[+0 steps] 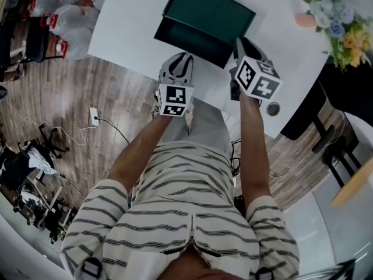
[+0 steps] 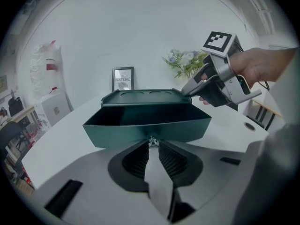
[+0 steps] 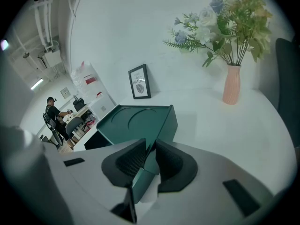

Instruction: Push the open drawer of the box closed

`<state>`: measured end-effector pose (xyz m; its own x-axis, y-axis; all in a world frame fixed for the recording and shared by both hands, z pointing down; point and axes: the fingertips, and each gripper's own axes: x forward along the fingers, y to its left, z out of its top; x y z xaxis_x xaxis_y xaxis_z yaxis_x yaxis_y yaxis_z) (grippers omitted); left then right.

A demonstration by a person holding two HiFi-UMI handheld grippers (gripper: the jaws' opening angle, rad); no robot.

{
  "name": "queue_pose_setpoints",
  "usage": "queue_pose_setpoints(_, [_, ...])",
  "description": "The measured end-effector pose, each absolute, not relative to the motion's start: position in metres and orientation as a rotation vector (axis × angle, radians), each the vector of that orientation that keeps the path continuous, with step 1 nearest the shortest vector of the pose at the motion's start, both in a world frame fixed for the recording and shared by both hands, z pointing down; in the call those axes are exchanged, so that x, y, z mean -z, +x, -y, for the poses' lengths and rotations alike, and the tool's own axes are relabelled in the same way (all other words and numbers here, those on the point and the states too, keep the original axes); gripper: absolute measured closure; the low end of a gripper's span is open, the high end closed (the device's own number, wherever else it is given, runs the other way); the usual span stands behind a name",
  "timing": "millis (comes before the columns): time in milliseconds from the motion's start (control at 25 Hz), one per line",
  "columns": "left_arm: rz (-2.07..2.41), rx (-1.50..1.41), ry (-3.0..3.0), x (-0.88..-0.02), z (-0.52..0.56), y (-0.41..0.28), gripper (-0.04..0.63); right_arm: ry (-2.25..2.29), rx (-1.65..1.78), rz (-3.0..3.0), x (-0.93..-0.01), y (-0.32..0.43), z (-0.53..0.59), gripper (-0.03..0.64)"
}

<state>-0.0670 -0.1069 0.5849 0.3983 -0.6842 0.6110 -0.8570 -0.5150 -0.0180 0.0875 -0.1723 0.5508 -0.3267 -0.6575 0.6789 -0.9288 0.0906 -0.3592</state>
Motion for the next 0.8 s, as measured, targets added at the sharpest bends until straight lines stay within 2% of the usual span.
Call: queue_pose_setpoints(800, [1.358, -0.822, 2.346, -0.586, 0.124, -0.060, 0.528, 1.554, -1.098, 2.037, -0.551, 0.089, 0.172, 0.537])
